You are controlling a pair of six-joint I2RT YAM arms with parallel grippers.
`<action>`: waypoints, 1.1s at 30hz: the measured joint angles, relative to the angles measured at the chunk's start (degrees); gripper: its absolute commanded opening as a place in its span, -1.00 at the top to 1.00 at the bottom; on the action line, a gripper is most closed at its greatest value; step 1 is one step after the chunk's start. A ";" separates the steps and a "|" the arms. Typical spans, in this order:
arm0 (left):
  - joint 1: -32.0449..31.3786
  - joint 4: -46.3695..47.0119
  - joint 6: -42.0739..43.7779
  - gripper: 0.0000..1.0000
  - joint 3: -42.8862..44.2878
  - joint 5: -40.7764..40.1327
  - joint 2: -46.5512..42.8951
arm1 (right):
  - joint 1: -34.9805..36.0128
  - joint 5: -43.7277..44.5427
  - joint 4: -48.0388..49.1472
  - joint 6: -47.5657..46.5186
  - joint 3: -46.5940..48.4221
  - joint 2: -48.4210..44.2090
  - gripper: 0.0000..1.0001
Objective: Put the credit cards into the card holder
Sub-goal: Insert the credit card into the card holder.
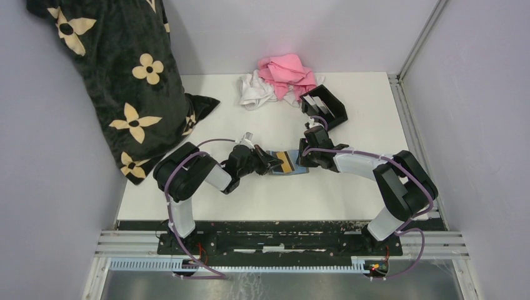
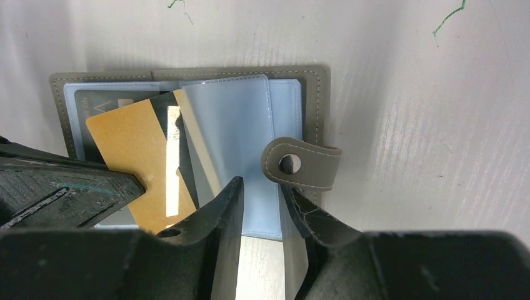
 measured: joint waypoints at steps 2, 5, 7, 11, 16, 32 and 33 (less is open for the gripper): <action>-0.02 -0.02 0.00 0.94 0.42 0.20 0.33 | 0.00 0.02 -0.09 0.00 0.02 0.00 0.32; -0.11 -0.11 0.00 0.94 0.83 0.35 0.37 | 0.00 0.04 -0.11 0.00 0.04 0.00 0.32; -0.22 -0.11 0.00 0.94 0.98 0.37 0.37 | 0.00 0.04 -0.11 0.00 0.04 0.00 0.31; -0.33 -0.15 0.00 0.94 1.27 0.37 0.42 | 0.00 0.04 -0.13 0.00 0.04 0.00 0.31; -0.55 -0.57 0.00 0.94 1.79 0.39 1.29 | 0.00 0.04 -0.20 -0.02 0.04 0.00 0.31; -0.76 -3.02 0.00 0.94 3.98 1.60 2.45 | 0.26 0.59 -0.52 -0.20 0.17 0.00 0.31; -0.83 -3.06 0.02 0.94 4.20 1.62 2.60 | 0.33 0.66 -0.52 -0.22 0.17 0.00 0.31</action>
